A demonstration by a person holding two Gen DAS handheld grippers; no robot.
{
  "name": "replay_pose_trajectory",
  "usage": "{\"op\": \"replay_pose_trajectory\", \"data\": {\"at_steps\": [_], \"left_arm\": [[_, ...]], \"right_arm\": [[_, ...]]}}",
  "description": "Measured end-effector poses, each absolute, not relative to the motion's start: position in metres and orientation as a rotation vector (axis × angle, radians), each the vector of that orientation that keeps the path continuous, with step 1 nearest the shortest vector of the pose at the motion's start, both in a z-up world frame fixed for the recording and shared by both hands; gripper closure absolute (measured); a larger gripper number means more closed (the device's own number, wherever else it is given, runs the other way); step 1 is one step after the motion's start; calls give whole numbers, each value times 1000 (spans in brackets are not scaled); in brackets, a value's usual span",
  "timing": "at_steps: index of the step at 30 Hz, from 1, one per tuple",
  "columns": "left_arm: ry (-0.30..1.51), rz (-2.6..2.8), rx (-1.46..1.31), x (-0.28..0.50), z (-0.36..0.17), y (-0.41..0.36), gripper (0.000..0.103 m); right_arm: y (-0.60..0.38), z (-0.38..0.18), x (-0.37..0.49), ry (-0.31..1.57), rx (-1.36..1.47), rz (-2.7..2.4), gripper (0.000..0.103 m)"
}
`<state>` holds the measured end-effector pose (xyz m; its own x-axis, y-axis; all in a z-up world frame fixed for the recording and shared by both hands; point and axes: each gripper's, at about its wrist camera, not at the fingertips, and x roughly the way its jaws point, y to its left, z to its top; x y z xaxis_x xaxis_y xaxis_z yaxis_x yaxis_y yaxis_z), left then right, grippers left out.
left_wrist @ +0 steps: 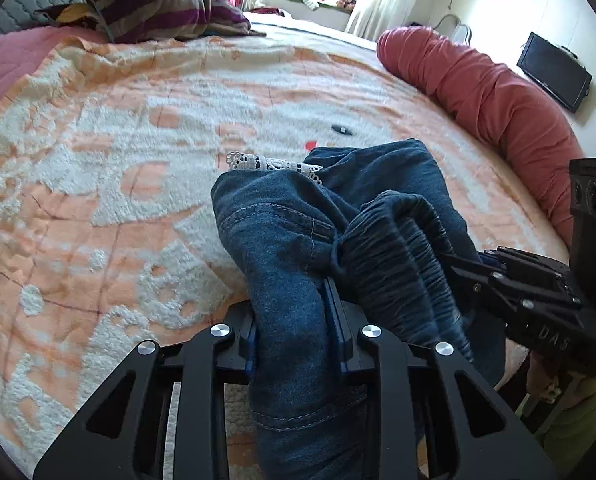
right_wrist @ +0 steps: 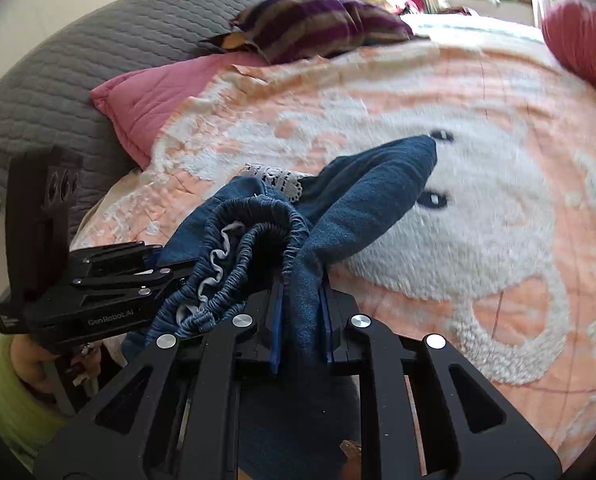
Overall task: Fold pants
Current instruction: 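Fold the waistband end over with the right tool while the left tool holds the denim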
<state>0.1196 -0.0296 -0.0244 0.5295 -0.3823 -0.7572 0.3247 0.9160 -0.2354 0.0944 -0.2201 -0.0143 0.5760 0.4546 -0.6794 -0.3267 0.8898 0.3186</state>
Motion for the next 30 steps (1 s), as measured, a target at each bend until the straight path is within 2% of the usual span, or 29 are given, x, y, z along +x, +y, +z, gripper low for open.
{"op": "replay_pose_trajectory", "data": {"at_steps": [7,12,21,27,30], "left_arm": [[820,-379,-47,139,11,-23,77],[797,-356,-48,157,18,-20,77],[810,-321,-63,195,6,-14,77],[854,-303,-88,211,-20,-9,77],[878,-278,-68,214,-33,-9,75]], "right_arm": [[-211,0,111,804,125,455,94],[-205,3,136,801,125,435,94],[-197,1,180,805,100,406,94],[-200,-21,190,849,114,378,94],[-204,-35,194,893,115,326,89]]}}
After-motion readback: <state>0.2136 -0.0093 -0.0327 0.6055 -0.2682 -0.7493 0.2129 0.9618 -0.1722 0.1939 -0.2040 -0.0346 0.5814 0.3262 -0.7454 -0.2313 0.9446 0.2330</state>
